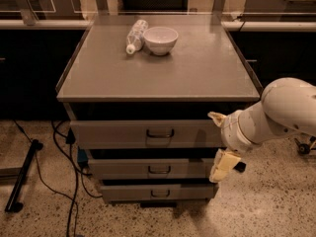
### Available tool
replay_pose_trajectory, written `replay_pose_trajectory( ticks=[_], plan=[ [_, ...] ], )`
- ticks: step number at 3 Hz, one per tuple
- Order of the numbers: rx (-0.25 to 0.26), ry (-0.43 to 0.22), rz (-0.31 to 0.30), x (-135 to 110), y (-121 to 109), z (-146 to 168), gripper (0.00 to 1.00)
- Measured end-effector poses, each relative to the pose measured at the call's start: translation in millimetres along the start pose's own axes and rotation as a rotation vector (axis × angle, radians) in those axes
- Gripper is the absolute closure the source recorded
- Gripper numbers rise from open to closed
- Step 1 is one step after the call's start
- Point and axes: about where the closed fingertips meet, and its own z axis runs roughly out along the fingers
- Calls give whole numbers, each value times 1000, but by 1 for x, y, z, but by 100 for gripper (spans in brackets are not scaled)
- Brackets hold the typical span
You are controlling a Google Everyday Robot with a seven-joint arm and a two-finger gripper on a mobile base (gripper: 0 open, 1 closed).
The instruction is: Open top drawer
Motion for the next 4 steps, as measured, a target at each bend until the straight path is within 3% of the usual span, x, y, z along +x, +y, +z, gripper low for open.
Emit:
replay_pose_trajectory(
  ticks=[1,3,4],
  plan=[
    [10,10,-12,2,-2,1,0],
    [72,91,-84,18,-24,18,0],
    [72,122,-82,24,-34,28,0]
  ],
)
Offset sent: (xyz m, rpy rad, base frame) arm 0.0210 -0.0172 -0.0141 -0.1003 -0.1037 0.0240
